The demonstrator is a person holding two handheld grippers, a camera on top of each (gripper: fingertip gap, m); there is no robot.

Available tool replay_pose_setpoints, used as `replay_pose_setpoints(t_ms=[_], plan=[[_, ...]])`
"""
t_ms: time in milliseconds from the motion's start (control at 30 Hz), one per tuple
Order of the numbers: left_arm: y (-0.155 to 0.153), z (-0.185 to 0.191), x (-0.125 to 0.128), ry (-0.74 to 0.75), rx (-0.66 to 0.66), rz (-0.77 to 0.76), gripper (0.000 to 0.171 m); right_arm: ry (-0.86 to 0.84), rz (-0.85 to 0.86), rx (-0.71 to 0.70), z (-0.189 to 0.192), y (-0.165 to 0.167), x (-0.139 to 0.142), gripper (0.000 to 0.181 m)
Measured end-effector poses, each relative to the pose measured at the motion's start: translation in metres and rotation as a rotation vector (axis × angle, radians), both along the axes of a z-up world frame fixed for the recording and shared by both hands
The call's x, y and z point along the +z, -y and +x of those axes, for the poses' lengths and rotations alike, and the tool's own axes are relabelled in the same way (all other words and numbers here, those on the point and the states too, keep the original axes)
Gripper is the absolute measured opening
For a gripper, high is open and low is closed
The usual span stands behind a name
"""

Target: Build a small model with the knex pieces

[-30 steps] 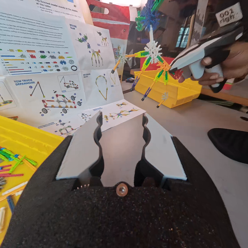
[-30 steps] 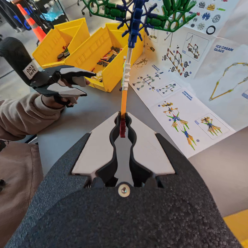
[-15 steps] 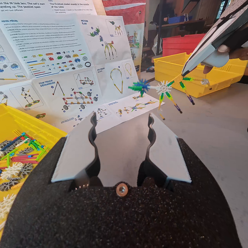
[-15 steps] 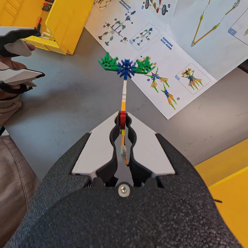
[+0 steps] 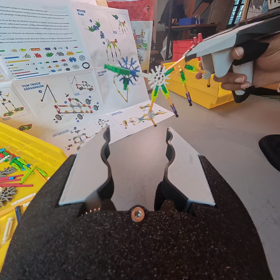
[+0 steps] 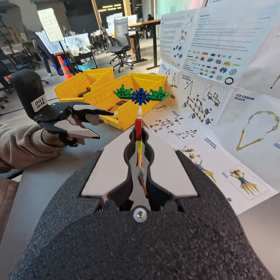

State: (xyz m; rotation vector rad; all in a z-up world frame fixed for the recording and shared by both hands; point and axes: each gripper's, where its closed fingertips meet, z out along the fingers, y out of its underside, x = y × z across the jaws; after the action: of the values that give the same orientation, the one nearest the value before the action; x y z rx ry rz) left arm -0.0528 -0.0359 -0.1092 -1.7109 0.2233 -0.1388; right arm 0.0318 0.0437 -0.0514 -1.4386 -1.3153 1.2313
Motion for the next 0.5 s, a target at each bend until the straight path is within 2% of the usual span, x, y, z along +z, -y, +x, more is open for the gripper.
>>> replay_pose_setpoints(t_ms=[67,167,267,500], plan=[[0.0,0.0,-0.001,-0.004,-0.001,-0.005,0.073,-0.026,0.02,-0.021,-0.007,0.002,-0.017,0.005],[-0.001,0.0,-0.004,-0.012,-0.001,-0.01,0.072,0.057,0.042,0.009,-0.01,0.009,-0.058,0.005],[-0.001,0.0,-0.004,-0.011,-0.006,-0.012,0.072,0.094,0.077,0.033,0.001,0.011,-0.07,0.005],[-0.002,0.005,-0.011,-0.026,-0.026,-0.036,0.07,0.34,0.148,0.057,0.03,0.002,-0.091,0.005]])
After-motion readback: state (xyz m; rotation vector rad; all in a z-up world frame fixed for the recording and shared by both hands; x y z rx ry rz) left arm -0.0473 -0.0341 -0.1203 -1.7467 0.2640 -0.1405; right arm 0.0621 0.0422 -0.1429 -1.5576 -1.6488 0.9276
